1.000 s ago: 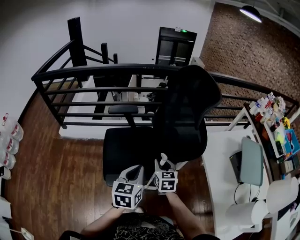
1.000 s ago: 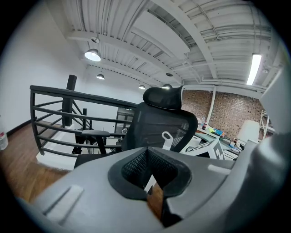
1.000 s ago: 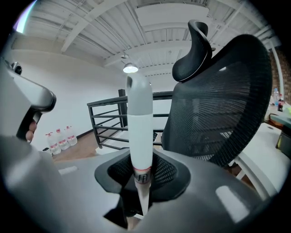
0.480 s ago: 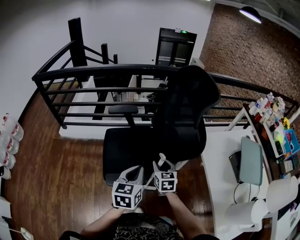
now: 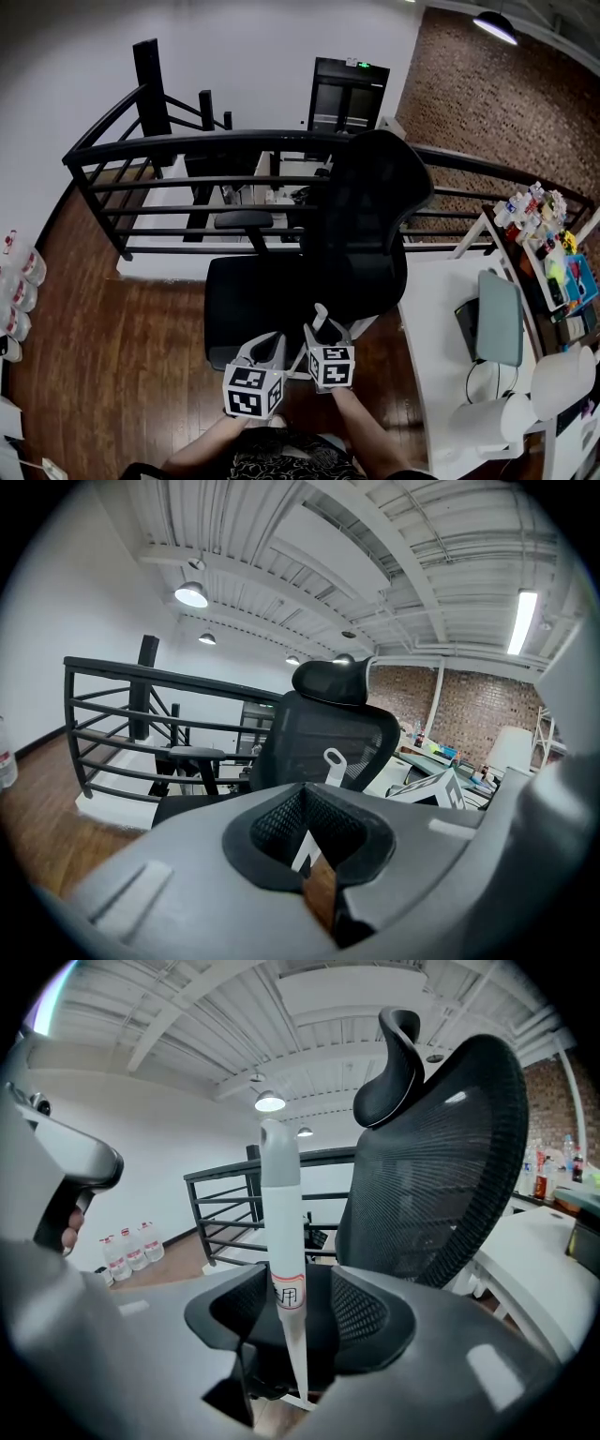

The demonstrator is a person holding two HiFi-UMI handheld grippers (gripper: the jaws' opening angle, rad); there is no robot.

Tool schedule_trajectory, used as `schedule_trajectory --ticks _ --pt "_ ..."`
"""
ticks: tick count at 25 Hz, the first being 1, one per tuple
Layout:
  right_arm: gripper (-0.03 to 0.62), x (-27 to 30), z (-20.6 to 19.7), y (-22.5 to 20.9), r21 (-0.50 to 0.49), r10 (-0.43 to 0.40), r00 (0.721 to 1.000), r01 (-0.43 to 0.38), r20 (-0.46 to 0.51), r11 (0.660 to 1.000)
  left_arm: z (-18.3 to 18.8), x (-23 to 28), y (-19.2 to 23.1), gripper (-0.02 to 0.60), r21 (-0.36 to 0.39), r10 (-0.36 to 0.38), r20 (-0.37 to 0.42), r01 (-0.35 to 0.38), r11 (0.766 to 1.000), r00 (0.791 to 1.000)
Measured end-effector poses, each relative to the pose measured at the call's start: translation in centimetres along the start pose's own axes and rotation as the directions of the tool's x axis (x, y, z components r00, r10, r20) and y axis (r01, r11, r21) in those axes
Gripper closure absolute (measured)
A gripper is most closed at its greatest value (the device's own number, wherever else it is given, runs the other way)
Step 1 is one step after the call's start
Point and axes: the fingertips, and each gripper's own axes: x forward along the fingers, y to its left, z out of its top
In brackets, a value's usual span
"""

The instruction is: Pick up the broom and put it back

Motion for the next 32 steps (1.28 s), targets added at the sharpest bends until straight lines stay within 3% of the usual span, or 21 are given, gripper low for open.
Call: schedule_trajectory --ticks 11,24,32 --pt "0.409 -4.7 1.9 1.1 0.001 0.017 0.997 -0.017 0.072 1.000 -0.4 -1.9 -1.3 0.577 -0.019 0.032 0.024 -0.032 0.999 0.999" --pt "0.587 -15.0 3.5 2.9 -0.047 0.093 0.979 -0.086 0.179 0.995 -2.2 -5.5 -7.1 0.578 -0.002 0.073 0.067 -0.073 0.997 0.995" --pt "0.594 -21.6 2.9 4.1 -0.068 0.154 0.963 -0.142 0.222 0.988 -4.4 -8.8 -11.9 0.577 -0.002 0.089 0.092 -0.089 0.996 0.992"
